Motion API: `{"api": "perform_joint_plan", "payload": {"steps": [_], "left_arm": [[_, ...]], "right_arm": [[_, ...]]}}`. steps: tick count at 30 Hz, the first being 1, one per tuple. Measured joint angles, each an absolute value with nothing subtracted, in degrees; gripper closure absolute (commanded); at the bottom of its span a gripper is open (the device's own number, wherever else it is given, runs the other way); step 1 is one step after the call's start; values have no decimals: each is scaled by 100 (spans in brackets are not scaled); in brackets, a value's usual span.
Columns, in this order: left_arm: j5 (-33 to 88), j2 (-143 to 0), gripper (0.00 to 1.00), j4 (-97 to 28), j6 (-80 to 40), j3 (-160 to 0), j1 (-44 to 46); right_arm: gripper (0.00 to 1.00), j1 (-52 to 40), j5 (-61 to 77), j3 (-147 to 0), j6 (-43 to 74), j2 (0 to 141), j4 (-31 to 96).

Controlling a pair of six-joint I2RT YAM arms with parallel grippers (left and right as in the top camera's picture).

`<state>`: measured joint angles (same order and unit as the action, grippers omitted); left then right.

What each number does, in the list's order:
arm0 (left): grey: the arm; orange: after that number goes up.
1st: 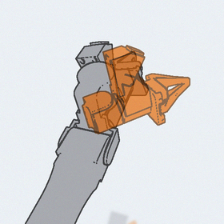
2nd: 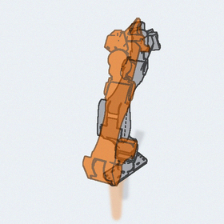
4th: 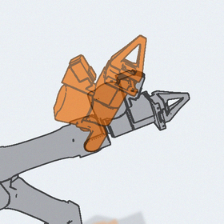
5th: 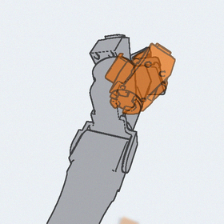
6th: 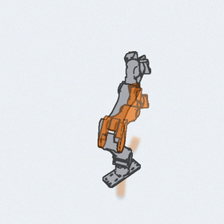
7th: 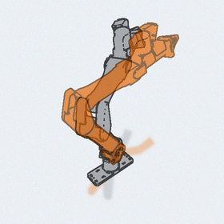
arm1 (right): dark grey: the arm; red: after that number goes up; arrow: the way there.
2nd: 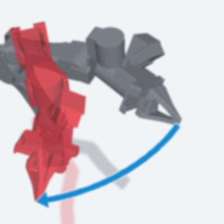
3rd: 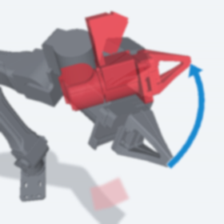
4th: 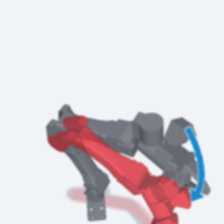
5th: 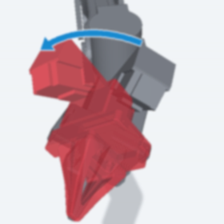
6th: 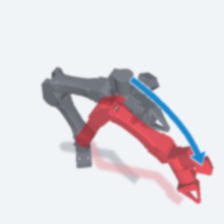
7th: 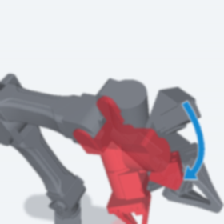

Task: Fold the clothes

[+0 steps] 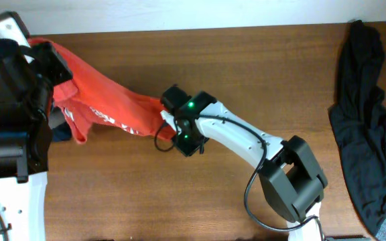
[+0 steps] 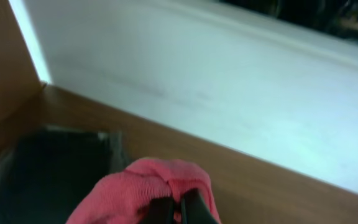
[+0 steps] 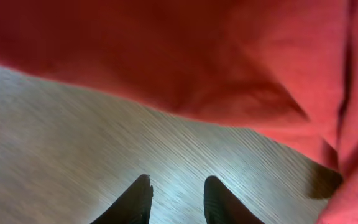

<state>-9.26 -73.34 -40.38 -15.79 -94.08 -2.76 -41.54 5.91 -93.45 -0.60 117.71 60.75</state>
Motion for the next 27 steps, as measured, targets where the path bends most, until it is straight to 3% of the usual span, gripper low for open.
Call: {"api": "perform_joint_plan", "payload": {"steps": [27], "left_arm": [[-928, -7898, 99, -2539, -1579, -9408, -178]], "right_arm": [[68, -5019, 89, -9341, -23, 11773, 4635]]}}
